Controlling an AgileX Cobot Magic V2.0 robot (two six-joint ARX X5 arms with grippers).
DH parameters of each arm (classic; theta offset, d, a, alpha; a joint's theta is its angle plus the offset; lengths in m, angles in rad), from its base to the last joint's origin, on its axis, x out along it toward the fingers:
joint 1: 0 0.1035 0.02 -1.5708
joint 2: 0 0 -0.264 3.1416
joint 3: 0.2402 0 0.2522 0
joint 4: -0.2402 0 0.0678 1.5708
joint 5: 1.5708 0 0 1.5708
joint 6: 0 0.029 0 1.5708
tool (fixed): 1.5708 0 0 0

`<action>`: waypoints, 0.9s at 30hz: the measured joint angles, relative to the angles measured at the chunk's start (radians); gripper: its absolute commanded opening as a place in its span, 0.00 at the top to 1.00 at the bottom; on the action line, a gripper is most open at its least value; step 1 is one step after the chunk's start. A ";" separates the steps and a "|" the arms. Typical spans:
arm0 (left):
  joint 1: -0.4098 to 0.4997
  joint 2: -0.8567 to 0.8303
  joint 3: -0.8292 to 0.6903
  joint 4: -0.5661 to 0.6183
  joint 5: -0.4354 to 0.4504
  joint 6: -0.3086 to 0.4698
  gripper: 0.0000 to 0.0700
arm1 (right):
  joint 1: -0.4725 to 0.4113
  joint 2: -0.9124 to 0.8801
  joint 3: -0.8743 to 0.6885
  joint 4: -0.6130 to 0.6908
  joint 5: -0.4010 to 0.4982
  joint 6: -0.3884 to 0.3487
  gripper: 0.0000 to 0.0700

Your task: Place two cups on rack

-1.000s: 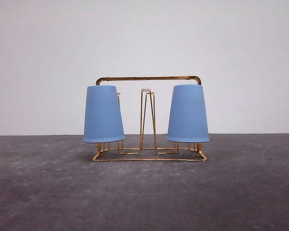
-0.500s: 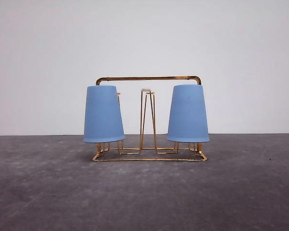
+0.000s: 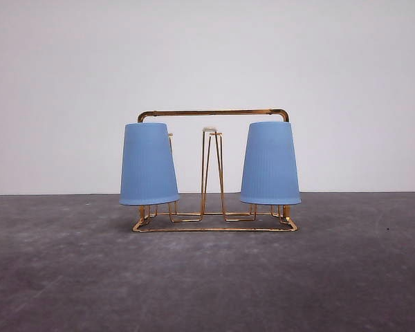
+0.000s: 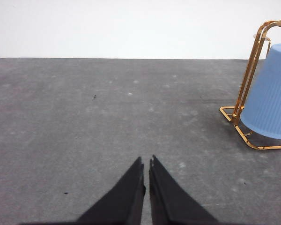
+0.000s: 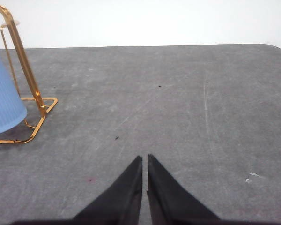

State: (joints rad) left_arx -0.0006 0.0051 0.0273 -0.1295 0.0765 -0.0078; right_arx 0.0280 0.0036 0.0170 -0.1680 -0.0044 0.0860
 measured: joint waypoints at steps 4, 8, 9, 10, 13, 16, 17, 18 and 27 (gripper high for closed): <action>0.000 0.000 0.000 0.000 0.000 0.000 1.00 | 0.000 0.000 0.000 0.000 0.000 0.000 0.98; 0.000 0.000 0.000 0.000 0.000 0.000 1.00 | 0.000 0.000 0.000 0.000 0.000 0.000 0.98; 0.000 0.000 0.000 0.000 0.000 0.000 1.00 | 0.000 0.000 0.000 0.000 0.000 0.000 0.98; 0.000 0.000 0.000 0.000 0.000 0.000 1.00 | 0.000 0.000 0.000 0.000 0.000 0.000 0.98; 0.000 0.000 0.000 0.000 0.000 0.000 1.00 | 0.000 0.000 0.000 0.000 0.000 0.000 0.98; 0.000 0.000 0.000 0.000 0.000 0.000 1.00 | 0.000 0.000 0.000 0.000 0.000 0.000 0.98; 0.000 0.000 0.000 0.000 0.000 0.000 1.00 | 0.000 0.000 0.000 0.000 0.000 0.000 0.98; 0.000 0.000 0.000 0.000 0.000 0.000 1.00 | 0.000 0.000 0.000 0.000 0.000 0.000 0.98; 0.000 0.000 0.000 0.000 0.000 0.000 1.00 | 0.000 0.000 0.000 0.000 0.000 0.000 0.98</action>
State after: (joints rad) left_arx -0.0006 0.0051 0.0273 -0.1297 0.0765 -0.0078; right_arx 0.0280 0.0036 0.0170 -0.1680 -0.0044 0.0860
